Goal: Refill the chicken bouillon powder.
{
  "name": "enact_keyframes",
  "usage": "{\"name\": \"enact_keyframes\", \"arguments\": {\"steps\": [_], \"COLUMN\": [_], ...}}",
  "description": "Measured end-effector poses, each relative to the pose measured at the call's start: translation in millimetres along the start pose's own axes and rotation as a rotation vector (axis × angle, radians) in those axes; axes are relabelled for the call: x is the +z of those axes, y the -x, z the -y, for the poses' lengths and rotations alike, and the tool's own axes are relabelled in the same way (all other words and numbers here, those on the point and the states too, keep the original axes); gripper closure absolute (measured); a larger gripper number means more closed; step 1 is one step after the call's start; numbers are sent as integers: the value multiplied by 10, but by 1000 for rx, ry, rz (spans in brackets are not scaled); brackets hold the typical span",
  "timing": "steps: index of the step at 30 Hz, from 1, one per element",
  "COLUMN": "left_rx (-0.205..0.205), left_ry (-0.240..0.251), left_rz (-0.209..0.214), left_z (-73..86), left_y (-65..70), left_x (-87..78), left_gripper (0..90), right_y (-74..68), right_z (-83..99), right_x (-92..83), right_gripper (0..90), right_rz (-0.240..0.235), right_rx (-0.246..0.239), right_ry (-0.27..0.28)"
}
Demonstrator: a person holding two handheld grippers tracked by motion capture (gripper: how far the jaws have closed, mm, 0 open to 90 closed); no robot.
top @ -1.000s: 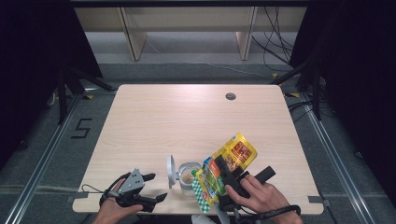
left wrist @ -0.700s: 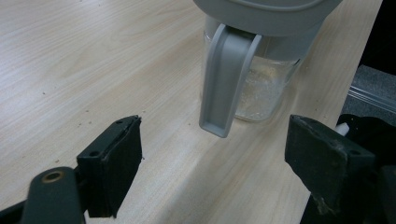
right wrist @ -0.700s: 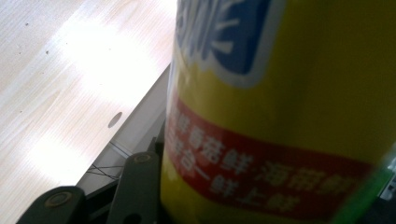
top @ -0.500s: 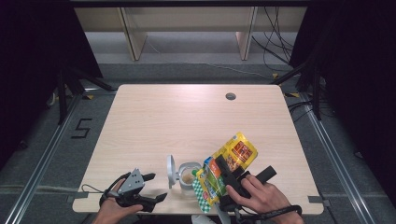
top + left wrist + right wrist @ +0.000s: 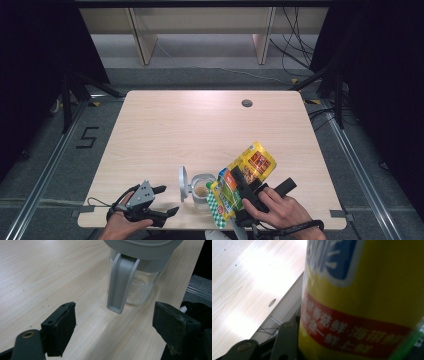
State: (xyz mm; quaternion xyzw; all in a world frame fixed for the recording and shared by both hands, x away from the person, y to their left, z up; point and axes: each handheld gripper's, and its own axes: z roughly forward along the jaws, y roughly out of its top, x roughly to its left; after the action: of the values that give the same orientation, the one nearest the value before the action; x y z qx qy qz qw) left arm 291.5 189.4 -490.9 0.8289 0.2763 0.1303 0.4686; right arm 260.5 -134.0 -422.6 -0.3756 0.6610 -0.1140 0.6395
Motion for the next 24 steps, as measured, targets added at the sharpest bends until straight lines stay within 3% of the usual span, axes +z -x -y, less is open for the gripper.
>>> {"name": "enact_keyframes", "arguments": {"steps": [4,6,9,10,14,15,19,20,21,24], "left_rx": [-1,-3,0,-1,-4,-5,-3,-6,-35,-40], "left_ry": [2,2,-2,-1,1,1,1,2,1,7], "left_rz": [-1,-1,3,2,-3,-3,-3,-3,-6,-1], "left_z": [-1,0,1,1,2,3,1,1,6,5], "left_y": [0,1,-3,-2,-1,-1,0,1,17,19], "left_x": [-2,0,0,-1,-2,-2,-3,-4,-4,0], "left_gripper": [184,184,184,184,184,184,184,184,184,184], "right_y": [3,-7,3,-21,-25,-20,0,-2,-10,-24], "right_z": [-6,-5,1,-4,-11,-15,-23,-22,-19,-17], "right_x": [11,0,-3,-2,-13,-7,-11,-10,-10,-11], "right_gripper": [604,604,604,604,607,607,609,610,610,610], "right_rz": [-2,19,3,-5,13,-7,-6,-2,-4,-4], "right_rx": [-13,0,-5,26,19,17,12,10,17,27], "right_ry": [11,-2,-1,6,1,10,13,14,12,6]}}
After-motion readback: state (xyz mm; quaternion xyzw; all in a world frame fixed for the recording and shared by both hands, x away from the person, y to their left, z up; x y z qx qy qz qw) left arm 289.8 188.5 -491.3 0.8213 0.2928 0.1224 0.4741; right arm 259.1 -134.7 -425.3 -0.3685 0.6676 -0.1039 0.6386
